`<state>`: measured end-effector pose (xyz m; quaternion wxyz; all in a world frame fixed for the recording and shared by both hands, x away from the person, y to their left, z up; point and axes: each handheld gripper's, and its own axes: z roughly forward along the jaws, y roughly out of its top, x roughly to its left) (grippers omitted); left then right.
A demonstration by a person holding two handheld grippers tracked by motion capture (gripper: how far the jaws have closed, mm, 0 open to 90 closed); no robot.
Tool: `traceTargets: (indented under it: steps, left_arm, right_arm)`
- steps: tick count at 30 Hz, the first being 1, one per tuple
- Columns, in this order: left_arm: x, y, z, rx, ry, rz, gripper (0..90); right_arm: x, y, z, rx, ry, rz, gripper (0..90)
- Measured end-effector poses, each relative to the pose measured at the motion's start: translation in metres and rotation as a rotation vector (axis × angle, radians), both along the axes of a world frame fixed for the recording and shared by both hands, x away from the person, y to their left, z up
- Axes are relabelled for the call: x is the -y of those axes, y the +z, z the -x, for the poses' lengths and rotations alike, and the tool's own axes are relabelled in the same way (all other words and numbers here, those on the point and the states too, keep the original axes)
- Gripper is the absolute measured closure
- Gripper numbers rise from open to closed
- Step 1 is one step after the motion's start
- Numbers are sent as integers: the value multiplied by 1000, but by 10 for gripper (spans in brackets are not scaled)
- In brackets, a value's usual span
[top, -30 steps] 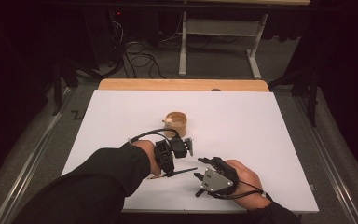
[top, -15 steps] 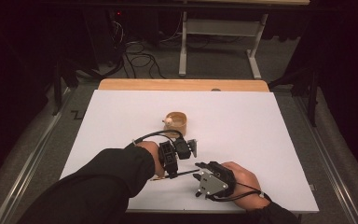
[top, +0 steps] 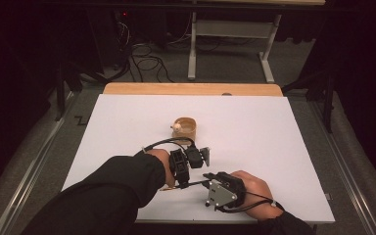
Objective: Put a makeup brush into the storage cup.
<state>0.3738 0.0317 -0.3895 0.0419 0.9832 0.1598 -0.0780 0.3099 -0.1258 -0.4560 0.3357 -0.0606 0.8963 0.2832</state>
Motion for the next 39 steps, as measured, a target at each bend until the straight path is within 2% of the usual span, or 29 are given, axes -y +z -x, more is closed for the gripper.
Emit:
traceTargets:
  steps: [2,21,24,27,34,39]
  left_arm:
    - [0,-1,0,4,4,11,832]
    - [-1,4,-1,0,3,8,832]
    - [-1,4,0,5,11,23,832]
    - [-2,5,-1,3,7,16,831]
    - [-3,7,-2,5,18,30,826]
    - [-4,10,-3,-1,22,20,822]
  right_arm:
    - [0,0,0,-2,-1,1,739]
    - [-3,0,0,16,17,20,806]
    - [-3,0,0,15,16,20,816]
    - [-4,0,1,25,20,30,828]
    - [-5,-1,1,33,43,49,856]
    - [-5,-1,2,34,48,51,862]
